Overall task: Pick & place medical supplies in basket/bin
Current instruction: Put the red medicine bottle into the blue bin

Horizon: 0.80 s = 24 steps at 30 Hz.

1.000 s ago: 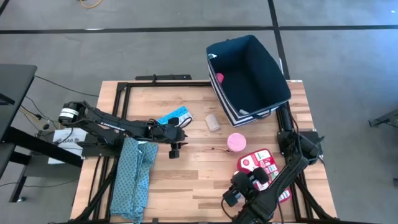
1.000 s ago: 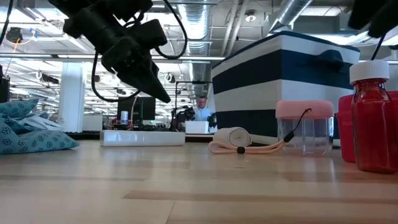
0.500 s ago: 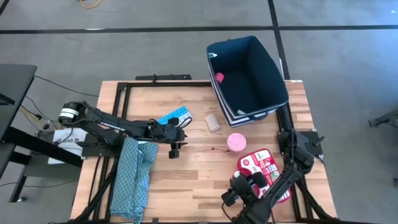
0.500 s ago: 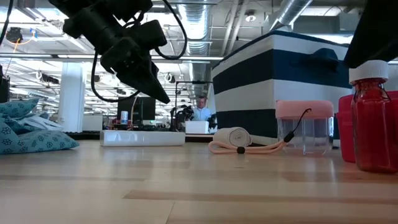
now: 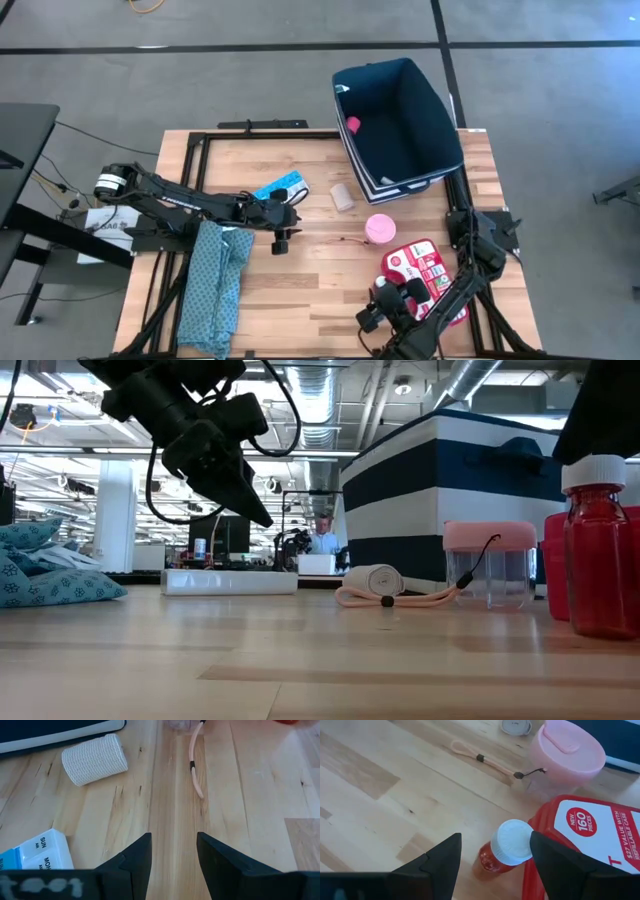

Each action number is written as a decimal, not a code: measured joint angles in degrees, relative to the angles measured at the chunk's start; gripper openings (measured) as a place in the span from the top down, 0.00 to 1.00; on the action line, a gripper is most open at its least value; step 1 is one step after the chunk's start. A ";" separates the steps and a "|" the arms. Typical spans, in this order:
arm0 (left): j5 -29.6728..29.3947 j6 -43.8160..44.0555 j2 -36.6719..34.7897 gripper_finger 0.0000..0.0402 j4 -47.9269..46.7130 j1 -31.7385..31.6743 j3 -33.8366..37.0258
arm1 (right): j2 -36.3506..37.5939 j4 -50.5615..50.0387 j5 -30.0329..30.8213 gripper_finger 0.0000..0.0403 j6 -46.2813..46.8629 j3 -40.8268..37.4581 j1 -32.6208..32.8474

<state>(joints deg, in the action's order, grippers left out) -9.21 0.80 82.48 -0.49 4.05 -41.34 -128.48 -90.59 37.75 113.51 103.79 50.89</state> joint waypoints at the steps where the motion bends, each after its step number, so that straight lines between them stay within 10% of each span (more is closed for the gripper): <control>1: 0.02 0.00 0.02 0.64 0.00 0.00 0.00 | 0.05 -0.09 -0.69 0.43 -0.34 0.00 0.00; 11: -0.02 0.04 0.00 0.64 -0.13 0.00 0.00 | -0.46 3.47 -14.97 0.43 -1.21 -0.25 -0.41; 24: 10.58 -4.51 -1.02 0.64 -5.31 0.09 0.00 | -0.11 2.80 -10.36 0.43 -4.33 -0.20 -2.06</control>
<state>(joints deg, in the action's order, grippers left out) 1.37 -3.72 81.46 -5.80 4.14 -41.34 -128.60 -87.80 27.39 109.18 103.59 48.83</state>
